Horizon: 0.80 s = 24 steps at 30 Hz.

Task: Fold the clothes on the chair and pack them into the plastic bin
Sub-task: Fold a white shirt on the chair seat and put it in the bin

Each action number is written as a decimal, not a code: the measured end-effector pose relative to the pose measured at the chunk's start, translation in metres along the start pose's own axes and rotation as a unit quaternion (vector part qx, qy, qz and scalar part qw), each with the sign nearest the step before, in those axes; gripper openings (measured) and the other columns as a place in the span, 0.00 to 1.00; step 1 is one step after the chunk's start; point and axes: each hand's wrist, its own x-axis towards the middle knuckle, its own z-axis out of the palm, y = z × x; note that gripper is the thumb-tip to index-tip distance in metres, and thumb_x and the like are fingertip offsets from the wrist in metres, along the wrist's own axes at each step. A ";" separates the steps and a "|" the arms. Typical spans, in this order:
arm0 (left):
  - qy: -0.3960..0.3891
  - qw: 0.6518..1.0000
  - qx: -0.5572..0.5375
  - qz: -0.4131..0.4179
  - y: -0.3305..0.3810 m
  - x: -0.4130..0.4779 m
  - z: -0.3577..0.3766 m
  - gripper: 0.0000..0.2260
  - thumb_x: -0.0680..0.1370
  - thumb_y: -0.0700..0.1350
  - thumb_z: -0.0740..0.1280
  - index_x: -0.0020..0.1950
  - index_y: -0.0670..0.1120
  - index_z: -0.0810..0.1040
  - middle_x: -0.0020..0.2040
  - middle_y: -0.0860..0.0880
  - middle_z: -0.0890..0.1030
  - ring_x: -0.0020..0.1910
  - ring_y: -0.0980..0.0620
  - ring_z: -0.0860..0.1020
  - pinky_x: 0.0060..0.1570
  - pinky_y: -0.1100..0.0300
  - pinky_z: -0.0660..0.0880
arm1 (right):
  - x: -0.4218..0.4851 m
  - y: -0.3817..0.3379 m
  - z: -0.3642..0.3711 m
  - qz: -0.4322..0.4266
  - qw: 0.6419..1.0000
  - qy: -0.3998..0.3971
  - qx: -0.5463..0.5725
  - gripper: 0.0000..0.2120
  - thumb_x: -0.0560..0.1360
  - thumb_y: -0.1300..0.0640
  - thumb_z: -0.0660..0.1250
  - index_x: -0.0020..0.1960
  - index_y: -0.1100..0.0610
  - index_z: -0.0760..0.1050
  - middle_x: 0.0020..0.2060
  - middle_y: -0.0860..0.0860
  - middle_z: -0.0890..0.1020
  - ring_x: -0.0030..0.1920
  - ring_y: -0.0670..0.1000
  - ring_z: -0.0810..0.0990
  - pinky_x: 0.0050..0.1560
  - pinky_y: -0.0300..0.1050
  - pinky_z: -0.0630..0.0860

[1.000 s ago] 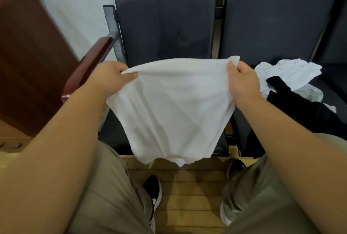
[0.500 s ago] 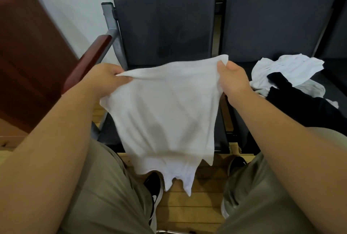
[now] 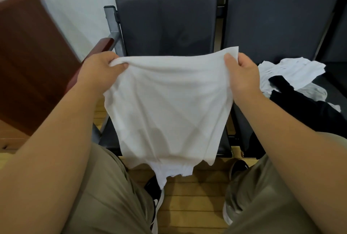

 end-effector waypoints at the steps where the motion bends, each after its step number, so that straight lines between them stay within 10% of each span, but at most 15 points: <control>1: 0.029 1.000 0.008 0.000 0.003 0.003 0.001 0.12 0.82 0.61 0.68 0.59 0.55 0.81 0.50 0.51 0.83 0.49 0.46 0.81 0.55 0.44 0.81 | 0.002 -0.002 0.000 -0.007 1.000 0.008 0.004 0.18 0.81 0.47 0.67 0.44 0.62 0.72 0.35 0.47 0.72 0.37 0.46 0.69 0.37 0.41 0.68; 11: 0.040 0.996 0.082 0.017 0.005 0.035 0.024 0.12 0.84 0.60 0.65 0.61 0.55 0.79 0.51 0.51 0.80 0.49 0.45 0.79 0.57 0.46 0.79 | 0.019 0.003 0.015 0.030 0.998 -0.046 0.007 0.10 0.83 0.48 0.67 0.51 0.50 0.84 0.44 0.46 0.86 0.45 0.48 0.85 0.41 0.46 0.84; 17: -0.038 0.993 0.110 0.017 -0.011 0.042 0.042 0.13 0.84 0.57 0.66 0.62 0.51 0.80 0.55 0.47 0.82 0.52 0.43 0.78 0.57 0.46 0.78 | 0.027 0.019 0.016 0.077 0.992 -0.070 -0.072 0.10 0.84 0.47 0.66 0.52 0.49 0.85 0.48 0.48 0.87 0.53 0.53 0.86 0.59 0.55 0.84; 24: -0.077 0.984 0.157 0.020 -0.013 0.076 0.058 0.12 0.85 0.55 0.65 0.63 0.49 0.77 0.54 0.46 0.81 0.51 0.43 0.78 0.52 0.49 0.75 | 0.047 0.042 0.022 0.049 0.989 -0.038 -0.136 0.12 0.84 0.46 0.64 0.52 0.51 0.83 0.46 0.48 0.84 0.47 0.49 0.82 0.48 0.46 0.78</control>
